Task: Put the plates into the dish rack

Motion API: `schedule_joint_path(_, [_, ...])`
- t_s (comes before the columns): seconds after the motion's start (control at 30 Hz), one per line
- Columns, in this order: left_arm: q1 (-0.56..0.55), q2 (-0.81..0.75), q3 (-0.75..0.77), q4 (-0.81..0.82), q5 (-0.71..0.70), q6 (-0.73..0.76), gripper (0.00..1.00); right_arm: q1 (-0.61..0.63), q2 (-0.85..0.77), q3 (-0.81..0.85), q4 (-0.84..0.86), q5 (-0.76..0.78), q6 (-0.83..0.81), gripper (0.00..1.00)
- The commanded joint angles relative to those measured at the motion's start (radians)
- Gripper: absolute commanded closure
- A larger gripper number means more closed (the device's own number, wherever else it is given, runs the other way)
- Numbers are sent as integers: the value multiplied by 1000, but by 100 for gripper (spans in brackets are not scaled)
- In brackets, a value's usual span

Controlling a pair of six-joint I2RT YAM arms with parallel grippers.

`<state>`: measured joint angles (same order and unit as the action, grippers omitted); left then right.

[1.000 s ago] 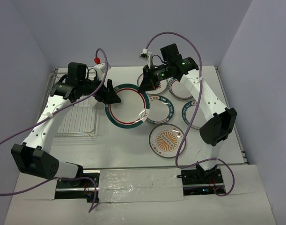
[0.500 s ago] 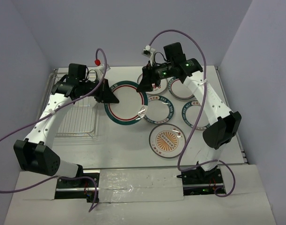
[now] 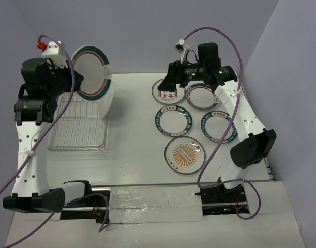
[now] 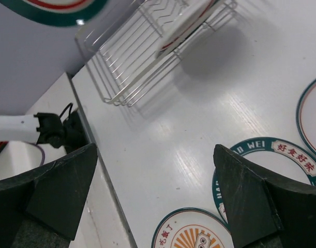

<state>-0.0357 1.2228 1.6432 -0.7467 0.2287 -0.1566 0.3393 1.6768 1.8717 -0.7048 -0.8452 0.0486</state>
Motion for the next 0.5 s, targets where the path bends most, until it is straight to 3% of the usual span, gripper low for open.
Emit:
schedule_joint_path(0.0, [2,43,41,66,-413,47,100,-31,-43,-31,68,49,42,0])
schedule_joint_path(0.23, [-93,102,-103,196,-728,192,100,-63,-25,-59,79,77,51,0])
schedule_joint_path(0.47, [-170,176,-206,285,-821,218,100,-72,-15,-91,79,80,45,0])
